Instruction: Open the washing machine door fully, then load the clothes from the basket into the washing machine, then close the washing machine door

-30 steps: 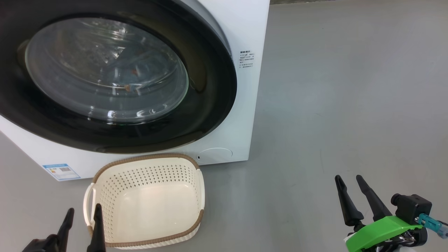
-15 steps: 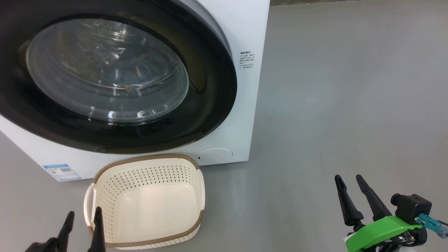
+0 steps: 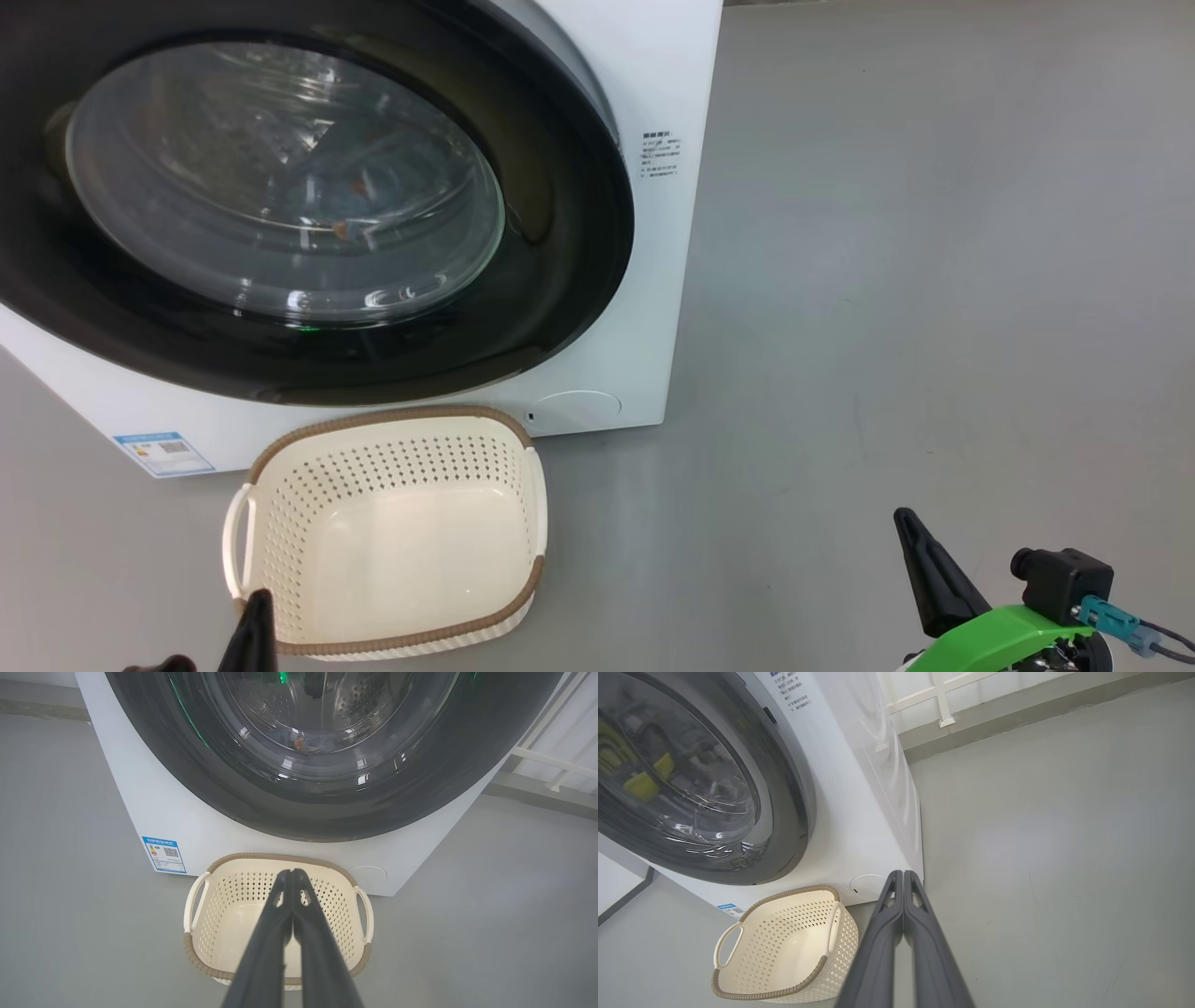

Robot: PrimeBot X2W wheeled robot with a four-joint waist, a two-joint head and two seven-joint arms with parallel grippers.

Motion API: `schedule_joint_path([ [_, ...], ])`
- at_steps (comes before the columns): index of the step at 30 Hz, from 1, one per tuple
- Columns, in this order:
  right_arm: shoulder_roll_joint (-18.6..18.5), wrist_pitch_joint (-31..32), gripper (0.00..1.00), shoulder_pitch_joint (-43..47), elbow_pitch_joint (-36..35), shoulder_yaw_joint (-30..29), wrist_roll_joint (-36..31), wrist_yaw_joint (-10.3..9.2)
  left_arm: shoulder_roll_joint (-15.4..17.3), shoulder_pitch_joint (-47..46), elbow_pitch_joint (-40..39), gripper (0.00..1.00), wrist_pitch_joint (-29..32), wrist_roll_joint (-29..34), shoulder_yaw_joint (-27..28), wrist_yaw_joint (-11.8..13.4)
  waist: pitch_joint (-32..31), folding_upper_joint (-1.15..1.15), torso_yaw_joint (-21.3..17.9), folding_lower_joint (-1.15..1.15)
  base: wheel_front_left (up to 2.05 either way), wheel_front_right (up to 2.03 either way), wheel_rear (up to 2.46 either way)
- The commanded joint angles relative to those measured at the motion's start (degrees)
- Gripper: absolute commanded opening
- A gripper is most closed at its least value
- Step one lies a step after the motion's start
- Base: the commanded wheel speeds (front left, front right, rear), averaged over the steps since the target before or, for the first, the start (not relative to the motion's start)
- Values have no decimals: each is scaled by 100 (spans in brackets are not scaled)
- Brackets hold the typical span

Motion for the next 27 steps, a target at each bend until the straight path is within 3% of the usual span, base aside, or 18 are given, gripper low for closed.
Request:
schedule_joint_path([
  [1, -34, 46, 0, -53, -109, -34, 149, 0, 64, -23, -105, 0, 47, -165, 47, 0, -6, 0, 8, 1, 0, 0, 0],
  [5, -23, 106, 0, -40, -146, -72, 359, 0, 59, -43, -116, 0, 118, -402, 59, 0, -40, 0, 36, 13, 0, 0, 0],
  [9, -9, 168, 0, -40, -170, -107, 566, 1, 53, -77, -111, 0, 183, -639, 74, 1, -46, 0, 58, 1, 0, 0, 0],
  [27, 58, 453, 0, -41, -302, -270, 1490, 2, 29, -223, -117, 0, 485, -1704, 150, -2, -114, 0, 156, 0, 0, 0, 0],
])
